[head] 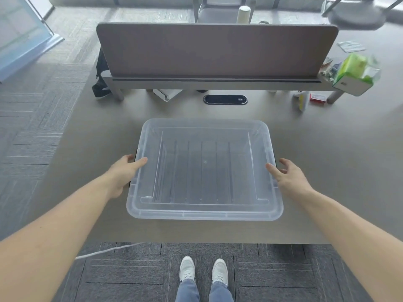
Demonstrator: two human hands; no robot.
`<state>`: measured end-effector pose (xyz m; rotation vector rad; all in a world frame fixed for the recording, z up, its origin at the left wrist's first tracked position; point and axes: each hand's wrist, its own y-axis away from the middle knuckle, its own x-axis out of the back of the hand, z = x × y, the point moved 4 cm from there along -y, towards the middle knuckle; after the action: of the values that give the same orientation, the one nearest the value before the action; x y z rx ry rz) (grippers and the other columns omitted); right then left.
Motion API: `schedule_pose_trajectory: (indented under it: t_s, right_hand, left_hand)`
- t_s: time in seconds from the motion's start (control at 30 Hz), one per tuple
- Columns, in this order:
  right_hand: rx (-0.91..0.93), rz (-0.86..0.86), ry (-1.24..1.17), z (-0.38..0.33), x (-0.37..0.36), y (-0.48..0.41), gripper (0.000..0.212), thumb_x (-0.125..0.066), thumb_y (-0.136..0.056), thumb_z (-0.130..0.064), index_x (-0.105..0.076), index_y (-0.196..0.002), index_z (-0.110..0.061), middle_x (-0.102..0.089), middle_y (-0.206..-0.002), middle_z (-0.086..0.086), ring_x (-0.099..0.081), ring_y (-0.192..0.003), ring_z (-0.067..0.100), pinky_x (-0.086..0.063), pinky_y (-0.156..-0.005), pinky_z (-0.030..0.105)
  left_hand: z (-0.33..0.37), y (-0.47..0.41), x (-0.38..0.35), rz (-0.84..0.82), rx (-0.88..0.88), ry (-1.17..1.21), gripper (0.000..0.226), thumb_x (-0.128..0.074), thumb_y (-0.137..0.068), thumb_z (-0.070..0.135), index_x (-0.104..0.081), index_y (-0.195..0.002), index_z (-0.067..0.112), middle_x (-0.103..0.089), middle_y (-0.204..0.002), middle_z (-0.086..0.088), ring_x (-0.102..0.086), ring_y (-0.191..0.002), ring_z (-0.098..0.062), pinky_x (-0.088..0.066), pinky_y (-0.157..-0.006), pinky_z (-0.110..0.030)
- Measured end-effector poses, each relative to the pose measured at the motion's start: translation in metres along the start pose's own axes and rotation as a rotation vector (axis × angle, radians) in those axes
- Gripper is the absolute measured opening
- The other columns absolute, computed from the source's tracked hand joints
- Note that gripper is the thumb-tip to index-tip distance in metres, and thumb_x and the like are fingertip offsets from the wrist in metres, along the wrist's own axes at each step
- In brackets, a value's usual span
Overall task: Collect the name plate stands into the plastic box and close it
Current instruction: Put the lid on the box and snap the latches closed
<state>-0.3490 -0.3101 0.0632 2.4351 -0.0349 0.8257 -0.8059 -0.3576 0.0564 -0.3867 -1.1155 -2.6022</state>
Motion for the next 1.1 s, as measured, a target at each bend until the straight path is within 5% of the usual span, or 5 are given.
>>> schedule_pose_trajectory:
  t_s: [0.17,0.4,0.7,0.87,1.1]
  right_hand:
    - [-0.027,-0.026,-0.047,-0.001,-0.001,-0.002,0.074,-0.066,-0.094,-0.047,-0.036,-0.153,-0.015,-0.056,-0.145,0.011,-0.061,-0.103,0.023,-0.048,-0.085,0.034]
    - [0.005,0.001,0.014,-0.004,0.006,0.001,0.074,-0.071,-0.09,-0.048,-0.045,-0.149,-0.011,-0.056,-0.146,0.007,-0.061,-0.122,0.028,-0.049,-0.099,0.037]
    - [0.076,0.073,0.158,-0.019,0.011,0.015,0.031,-0.07,-0.093,-0.04,-0.069,-0.111,-0.015,-0.068,-0.087,-0.007,-0.06,-0.068,0.003,-0.042,-0.057,0.023]
    - [0.098,0.11,0.179,-0.028,0.017,0.019,0.041,-0.079,-0.086,-0.028,-0.066,-0.118,-0.006,-0.069,-0.104,0.002,-0.067,-0.098,0.024,-0.052,-0.089,0.035]
    - [0.171,0.084,0.403,-0.038,0.016,0.02,0.011,-0.073,-0.078,-0.024,-0.068,-0.085,-0.017,-0.069,-0.089,0.001,-0.066,-0.083,0.025,-0.057,-0.075,0.038]
  left_hand:
    - [0.008,0.006,0.006,0.13,-0.017,-0.075,0.092,-0.084,-0.079,0.042,-0.038,-0.151,0.009,-0.054,-0.142,-0.005,-0.06,-0.12,-0.03,-0.047,-0.104,-0.044]
    - [0.03,0.018,-0.006,0.165,-0.123,-0.338,0.016,-0.067,-0.093,0.022,-0.071,-0.102,0.01,-0.072,-0.096,-0.011,-0.069,-0.085,-0.03,-0.059,-0.073,-0.04]
    - [0.036,0.026,-0.018,0.297,-0.122,-0.723,0.016,-0.053,-0.089,0.022,-0.054,-0.094,0.006,-0.064,-0.092,-0.016,-0.061,-0.08,-0.034,-0.043,-0.063,-0.033]
    - [0.037,0.025,-0.022,0.237,-0.096,-0.667,0.023,-0.05,-0.092,0.016,-0.047,-0.111,0.003,-0.06,-0.104,-0.018,-0.057,-0.087,-0.035,-0.042,-0.067,-0.035]
    - [0.04,0.025,-0.016,0.205,-0.094,-0.521,0.016,-0.049,-0.095,0.015,-0.057,-0.092,0.002,-0.058,-0.083,-0.014,-0.052,-0.061,-0.027,-0.037,-0.051,-0.027]
